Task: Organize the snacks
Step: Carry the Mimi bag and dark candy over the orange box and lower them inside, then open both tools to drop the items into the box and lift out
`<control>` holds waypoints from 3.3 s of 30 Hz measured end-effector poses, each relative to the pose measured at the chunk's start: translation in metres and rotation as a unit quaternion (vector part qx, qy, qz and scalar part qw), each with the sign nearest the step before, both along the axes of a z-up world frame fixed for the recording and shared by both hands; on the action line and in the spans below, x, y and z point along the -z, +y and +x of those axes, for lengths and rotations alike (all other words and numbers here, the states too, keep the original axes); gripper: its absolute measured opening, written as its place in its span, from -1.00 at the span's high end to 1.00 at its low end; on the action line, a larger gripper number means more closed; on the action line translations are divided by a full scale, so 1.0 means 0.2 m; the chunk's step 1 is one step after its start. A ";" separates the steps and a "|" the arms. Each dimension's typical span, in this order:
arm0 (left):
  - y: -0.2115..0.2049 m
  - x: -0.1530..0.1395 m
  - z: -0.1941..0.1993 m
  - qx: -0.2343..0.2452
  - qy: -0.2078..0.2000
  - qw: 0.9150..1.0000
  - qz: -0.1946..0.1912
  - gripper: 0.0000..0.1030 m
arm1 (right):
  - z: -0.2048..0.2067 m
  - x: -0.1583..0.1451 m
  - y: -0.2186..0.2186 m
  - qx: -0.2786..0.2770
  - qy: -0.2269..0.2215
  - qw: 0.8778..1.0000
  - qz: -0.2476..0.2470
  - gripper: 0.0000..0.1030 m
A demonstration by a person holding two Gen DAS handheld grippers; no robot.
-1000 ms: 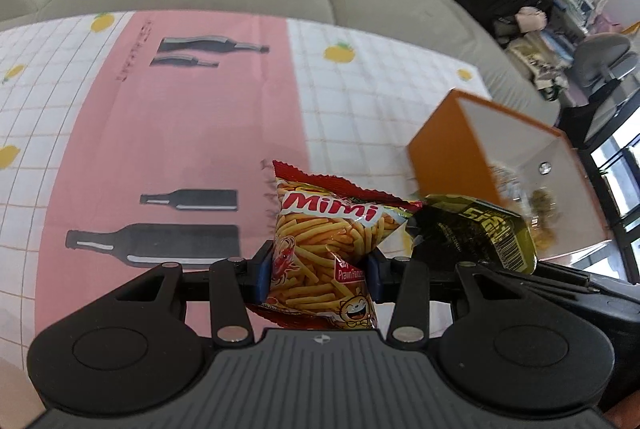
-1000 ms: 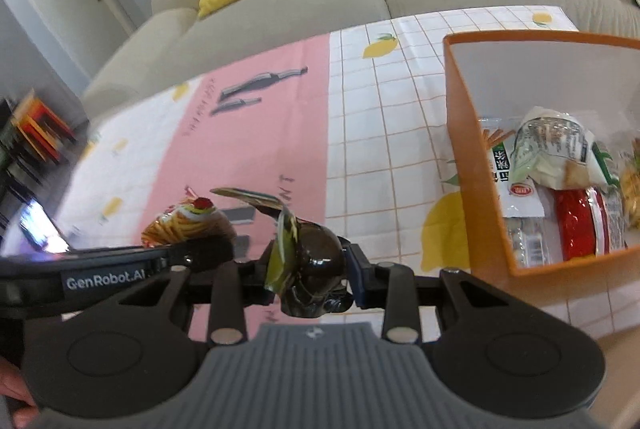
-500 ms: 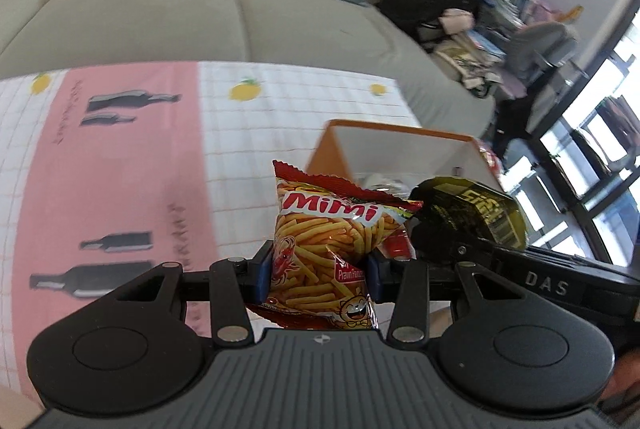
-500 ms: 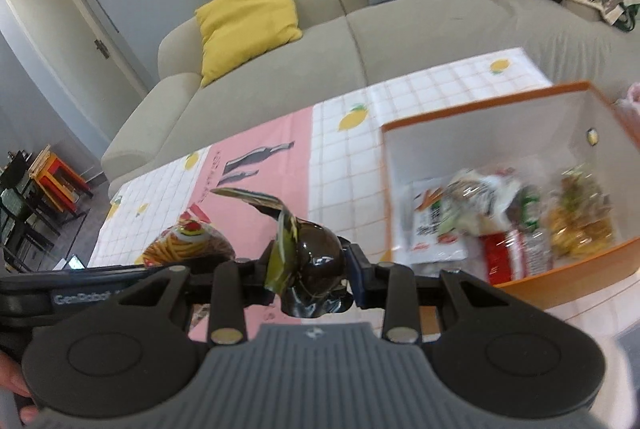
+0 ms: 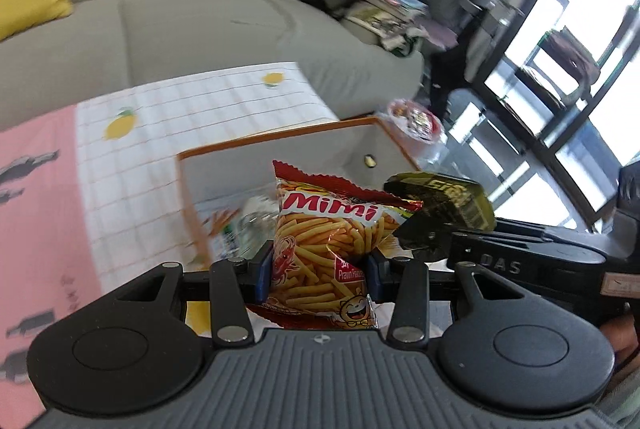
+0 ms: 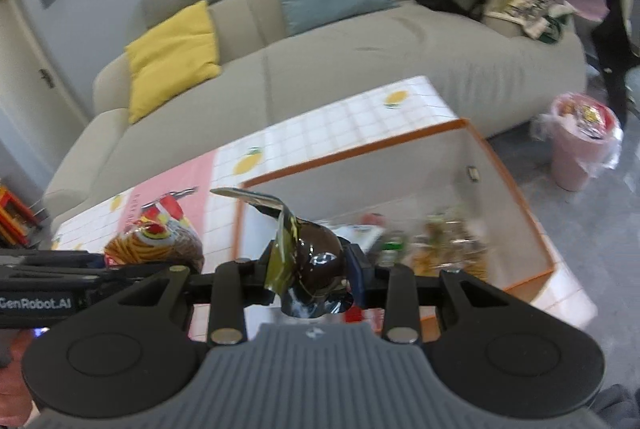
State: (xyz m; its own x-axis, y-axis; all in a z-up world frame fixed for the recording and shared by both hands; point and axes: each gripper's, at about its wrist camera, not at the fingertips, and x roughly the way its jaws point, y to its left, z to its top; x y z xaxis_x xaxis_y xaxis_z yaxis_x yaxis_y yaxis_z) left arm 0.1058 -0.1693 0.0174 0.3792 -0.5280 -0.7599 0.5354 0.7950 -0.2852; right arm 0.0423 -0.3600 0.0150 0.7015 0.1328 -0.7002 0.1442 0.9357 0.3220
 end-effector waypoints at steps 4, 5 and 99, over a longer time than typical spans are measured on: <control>-0.15 0.04 0.05 0.030 0.008 1.000 0.002 0.04 | 0.06 0.06 -0.15 0.014 0.027 0.999 -0.014 0.36; -0.19 0.06 0.07 0.036 0.012 0.999 0.005 0.04 | 0.08 0.09 -0.19 0.020 0.039 0.999 -0.017 0.36; 0.11 -0.24 0.01 0.010 -0.157 0.978 0.139 -0.53 | 0.26 -0.15 0.17 -0.124 0.048 0.982 -0.138 -0.84</control>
State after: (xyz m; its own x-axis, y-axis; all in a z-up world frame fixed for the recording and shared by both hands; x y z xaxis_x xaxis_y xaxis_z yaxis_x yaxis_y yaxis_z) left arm 0.1081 -0.1466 0.0647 0.6079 -0.3269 -0.7236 0.5783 0.8068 0.1214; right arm 0.0950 -0.3263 0.0455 0.6014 0.0872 -0.7941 -0.0812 0.9955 0.0478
